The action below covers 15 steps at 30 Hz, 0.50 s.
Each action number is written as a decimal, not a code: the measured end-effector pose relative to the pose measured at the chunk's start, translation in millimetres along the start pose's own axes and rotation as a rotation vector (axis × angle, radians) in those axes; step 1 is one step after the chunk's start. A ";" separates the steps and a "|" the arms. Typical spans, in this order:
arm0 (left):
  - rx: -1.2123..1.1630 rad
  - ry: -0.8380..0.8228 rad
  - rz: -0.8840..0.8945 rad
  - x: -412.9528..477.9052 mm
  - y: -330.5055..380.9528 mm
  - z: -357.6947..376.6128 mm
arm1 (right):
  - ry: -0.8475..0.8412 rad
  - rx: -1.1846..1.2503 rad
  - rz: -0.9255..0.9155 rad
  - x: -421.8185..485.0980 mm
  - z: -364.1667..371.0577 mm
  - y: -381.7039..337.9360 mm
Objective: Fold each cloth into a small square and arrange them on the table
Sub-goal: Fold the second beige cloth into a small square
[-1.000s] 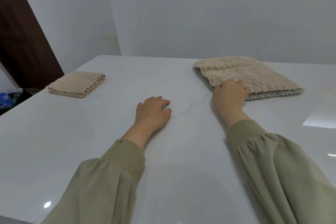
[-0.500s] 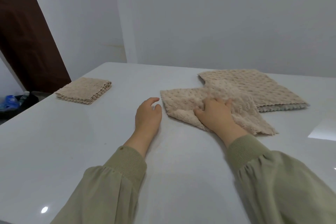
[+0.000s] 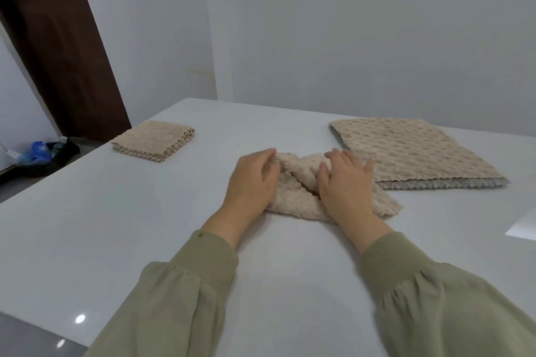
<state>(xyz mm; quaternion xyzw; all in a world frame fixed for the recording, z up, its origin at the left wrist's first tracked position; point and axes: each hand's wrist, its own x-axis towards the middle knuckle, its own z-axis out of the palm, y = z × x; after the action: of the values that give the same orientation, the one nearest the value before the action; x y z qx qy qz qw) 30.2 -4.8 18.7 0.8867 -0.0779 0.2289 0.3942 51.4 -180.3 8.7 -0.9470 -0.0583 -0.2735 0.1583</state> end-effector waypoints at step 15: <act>0.106 -0.503 0.156 4.9 -20.6 -11.4 | -0.167 -0.189 -0.041 -25.1 -17.1 -16.9</act>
<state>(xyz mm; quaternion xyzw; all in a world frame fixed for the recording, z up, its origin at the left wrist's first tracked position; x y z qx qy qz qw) 37.2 17.7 14.0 0.9265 -0.2293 0.0348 0.2965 18.3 -170.6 13.4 -0.9758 -0.0646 -0.2009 0.0576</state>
